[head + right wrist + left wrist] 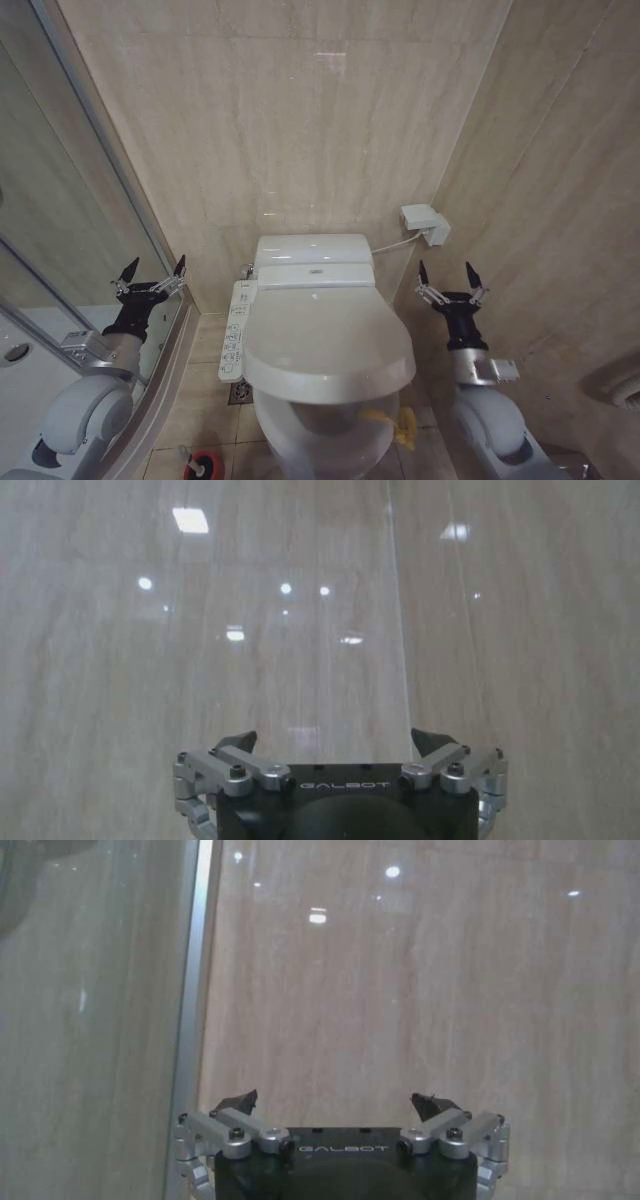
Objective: Open the toilet lid, clean the toilet bowl with a toilet brush, close the toilet lid, and flush.
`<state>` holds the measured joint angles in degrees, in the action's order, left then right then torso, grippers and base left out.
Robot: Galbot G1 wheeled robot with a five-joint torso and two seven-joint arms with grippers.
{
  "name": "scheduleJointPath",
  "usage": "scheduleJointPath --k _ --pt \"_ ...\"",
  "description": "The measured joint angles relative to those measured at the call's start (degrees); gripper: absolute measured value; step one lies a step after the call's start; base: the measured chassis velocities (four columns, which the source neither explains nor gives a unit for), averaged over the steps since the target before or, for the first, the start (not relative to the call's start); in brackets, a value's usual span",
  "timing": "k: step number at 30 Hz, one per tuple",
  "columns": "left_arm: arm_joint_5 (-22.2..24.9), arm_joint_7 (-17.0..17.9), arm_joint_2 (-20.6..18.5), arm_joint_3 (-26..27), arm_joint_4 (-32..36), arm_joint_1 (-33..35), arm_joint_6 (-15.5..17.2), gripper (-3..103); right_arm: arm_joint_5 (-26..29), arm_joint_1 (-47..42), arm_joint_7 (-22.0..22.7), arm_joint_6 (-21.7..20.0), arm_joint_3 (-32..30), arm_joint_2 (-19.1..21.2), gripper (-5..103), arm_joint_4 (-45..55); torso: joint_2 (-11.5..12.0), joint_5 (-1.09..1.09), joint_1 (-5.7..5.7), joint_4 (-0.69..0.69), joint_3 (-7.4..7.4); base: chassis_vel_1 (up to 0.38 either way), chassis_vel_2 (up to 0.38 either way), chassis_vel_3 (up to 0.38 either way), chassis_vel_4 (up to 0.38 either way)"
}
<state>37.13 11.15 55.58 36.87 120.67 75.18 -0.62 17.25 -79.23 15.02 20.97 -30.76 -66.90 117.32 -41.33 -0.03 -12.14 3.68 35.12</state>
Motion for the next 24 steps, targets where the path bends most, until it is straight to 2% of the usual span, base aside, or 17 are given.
scheduleJointPath --k 7,15,24 --pt "-1.2 -0.2 0.4 -0.5 3.0 2.8 -1.1 100 -1.4 -6.6 -0.1 0.7 -1.5 -1.9 100 7.4 0.0 0.01 0.0 0.0 0.0 0.0 0.0 0.0 0.0" --pt "-2.5 -0.1 0.5 -2.1 4.0 5.7 -3.0 100 -6.9 -18.2 -0.6 3.5 -0.1 -6.0 100 17.7 0.0 0.02 0.0 0.01 0.0 0.0 0.0 0.0 0.0" --pt "-2.8 -0.1 0.8 -2.9 4.7 6.3 -3.9 100 -12.1 -25.4 -2.6 6.3 1.8 -8.2 100 22.3 0.0 0.01 0.0 0.0 0.0 0.0 0.0 0.0 0.0"
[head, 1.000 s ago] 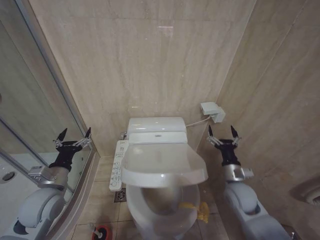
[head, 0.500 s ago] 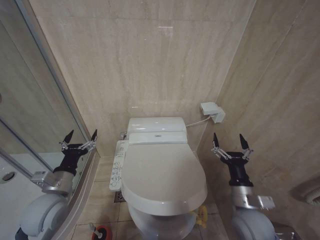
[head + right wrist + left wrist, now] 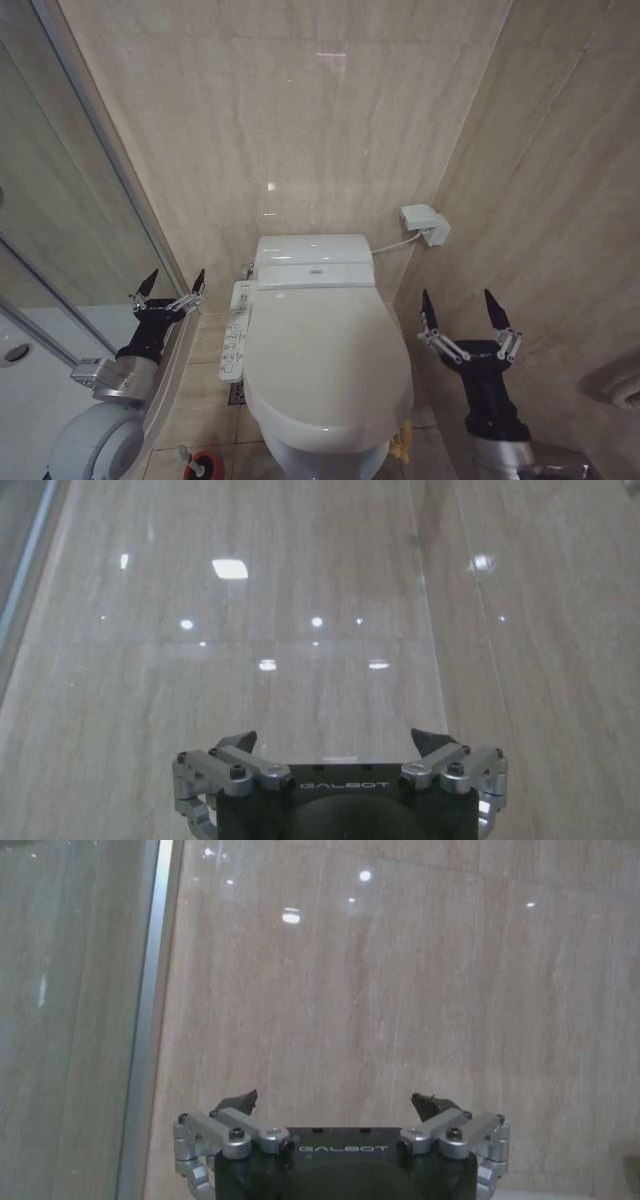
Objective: Open the toilet lid, clean the toilet bowl with a toilet brush, close the toilet lid, and flush.
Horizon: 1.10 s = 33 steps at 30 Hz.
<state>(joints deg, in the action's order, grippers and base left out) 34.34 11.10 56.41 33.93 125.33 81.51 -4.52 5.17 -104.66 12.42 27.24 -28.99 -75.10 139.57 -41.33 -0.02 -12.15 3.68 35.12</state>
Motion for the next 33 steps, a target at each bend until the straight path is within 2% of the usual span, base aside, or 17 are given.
scheduleJointPath --k 5,14,22,33 --pt "0.1 0.0 -0.3 0.1 0.0 0.0 -0.3 100 -0.3 -0.6 0.0 0.4 0.0 -0.7 100 0.1 0.0 -0.01 0.0 -0.01 0.0 0.0 0.0 0.0 0.0" --pt "0.9 -0.3 -0.6 0.8 1.6 -1.2 -0.6 100 -0.5 1.4 0.6 2.4 0.2 -3.9 100 -7.0 0.0 -0.02 0.0 0.0 0.0 0.0 0.0 0.0 0.0" --pt "0.7 -0.8 -0.6 1.0 2.4 -0.7 -1.1 100 3.4 6.4 1.7 0.2 -2.9 -7.1 100 -7.5 0.0 -0.01 0.0 0.0 0.0 0.0 0.0 0.0 0.0" --pt "0.7 -0.8 -0.8 1.5 2.0 -0.5 -1.1 100 6.1 8.7 0.8 -0.5 -4.9 -7.1 100 -7.7 0.0 -0.01 0.0 -0.01 0.01 0.0 0.0 0.0 0.0"
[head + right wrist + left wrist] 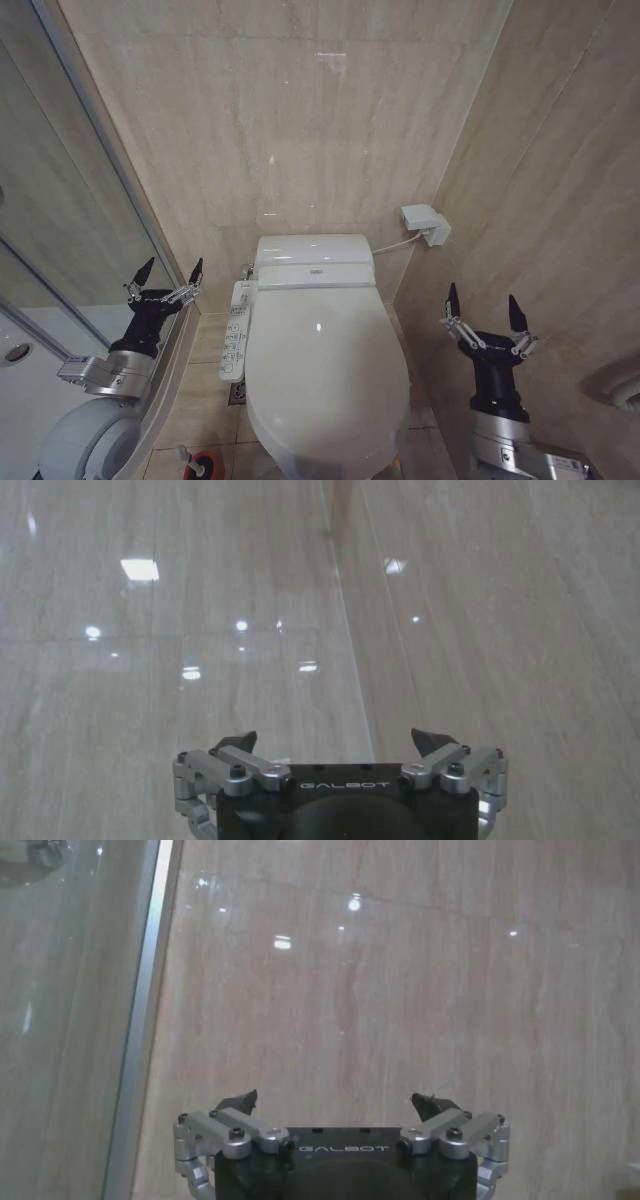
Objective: Open the toilet lid, clean the toilet bowl with a toilet brush, close the toilet lid, and flush.
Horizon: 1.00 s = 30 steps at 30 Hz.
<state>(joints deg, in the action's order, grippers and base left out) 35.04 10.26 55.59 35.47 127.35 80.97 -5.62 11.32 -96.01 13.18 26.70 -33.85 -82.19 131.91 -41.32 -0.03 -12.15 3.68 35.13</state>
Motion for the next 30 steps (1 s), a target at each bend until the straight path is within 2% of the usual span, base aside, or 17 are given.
scheduleJointPath --k 25,26,30 --pt "-0.7 -0.9 0.7 1.4 -1.1 -0.3 -0.3 100 -0.2 2.5 -1.5 1.2 0.9 0.0 100 -2.8 0.0 0.0 0.0 0.0 0.0 0.0 0.0 0.0 0.0" --pt "-0.7 -0.9 0.7 1.6 -1.3 -0.4 -0.2 94 -0.2 2.6 -1.5 1.2 0.9 0.0 100 -3.0 0.0 0.0 0.0 0.0 0.0 0.0 0.0 0.0 0.0" --pt "-0.7 -0.9 0.5 2.0 -2.1 -0.7 -0.2 94 -0.2 3.1 -1.6 1.2 1.0 0.1 100 -3.7 0.0 0.0 0.0 0.0 0.0 0.0 0.0 0.0 0.0"
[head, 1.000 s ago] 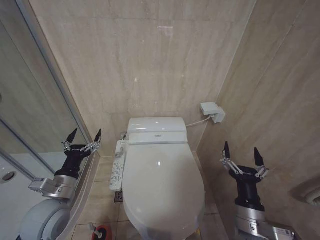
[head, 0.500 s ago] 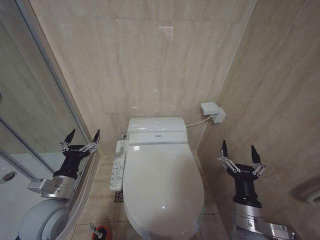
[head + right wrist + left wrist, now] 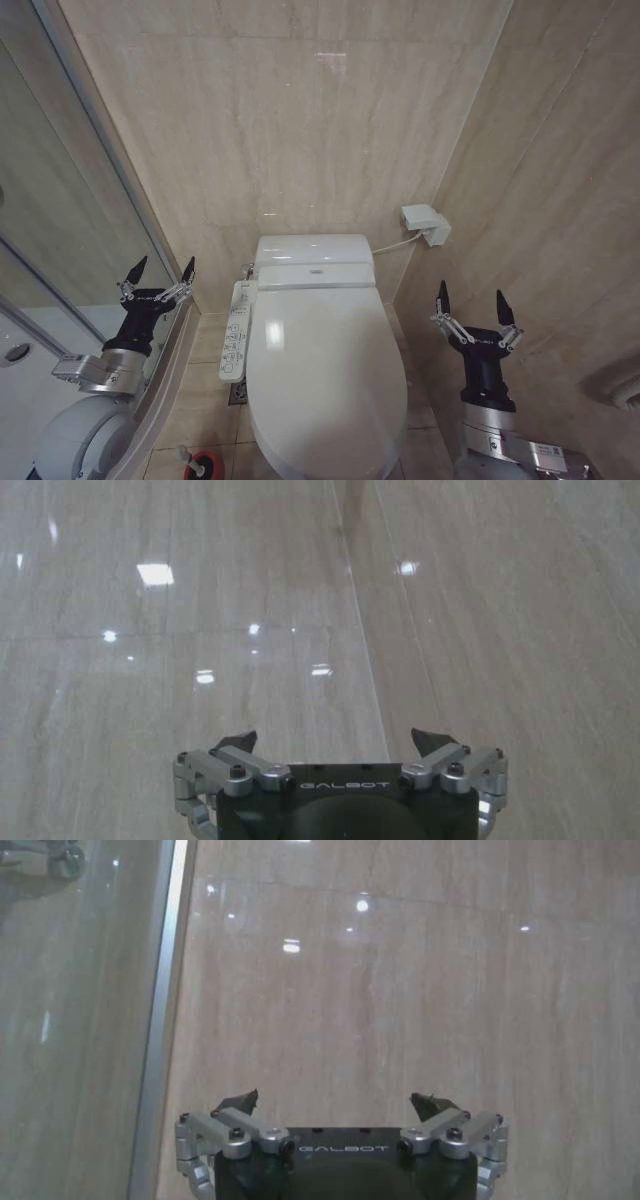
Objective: Open the toilet lid, clean the toilet bowl with a toilet brush, close the toilet lid, and flush.
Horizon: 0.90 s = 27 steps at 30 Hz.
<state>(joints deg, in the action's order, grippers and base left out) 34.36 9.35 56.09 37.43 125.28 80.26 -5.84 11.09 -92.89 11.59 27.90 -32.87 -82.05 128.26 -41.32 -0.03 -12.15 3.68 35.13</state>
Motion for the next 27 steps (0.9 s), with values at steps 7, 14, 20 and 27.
scheduleJointPath --k 7,14,20,27 --pt "0.1 0.0 -0.2 -0.1 -0.9 -0.4 -0.1 100 -0.1 0.4 0.0 0.0 0.2 0.0 100 -0.9 0.0 0.0 0.0 0.0 0.0 0.0 0.0 0.0 0.0" --pt "0.1 -0.3 0.1 -0.5 -0.6 -0.3 -0.1 100 0.1 0.7 -0.7 0.4 -0.2 0.1 100 -1.3 0.0 0.0 0.0 0.0 0.0 0.0 0.0 0.0 0.0" --pt "0.1 -0.5 0.4 -0.3 -0.1 0.1 -0.3 100 0.4 0.7 -1.0 0.7 -0.3 0.2 100 -1.4 0.0 0.0 0.0 0.0 0.0 0.0 0.0 0.0 0.0" --pt "0.1 -0.5 0.6 0.4 0.3 0.6 -0.5 100 0.4 0.8 -0.3 0.6 0.0 0.4 100 -1.3 0.0 0.0 0.0 0.0 0.0 0.0 0.0 0.0 0.0"
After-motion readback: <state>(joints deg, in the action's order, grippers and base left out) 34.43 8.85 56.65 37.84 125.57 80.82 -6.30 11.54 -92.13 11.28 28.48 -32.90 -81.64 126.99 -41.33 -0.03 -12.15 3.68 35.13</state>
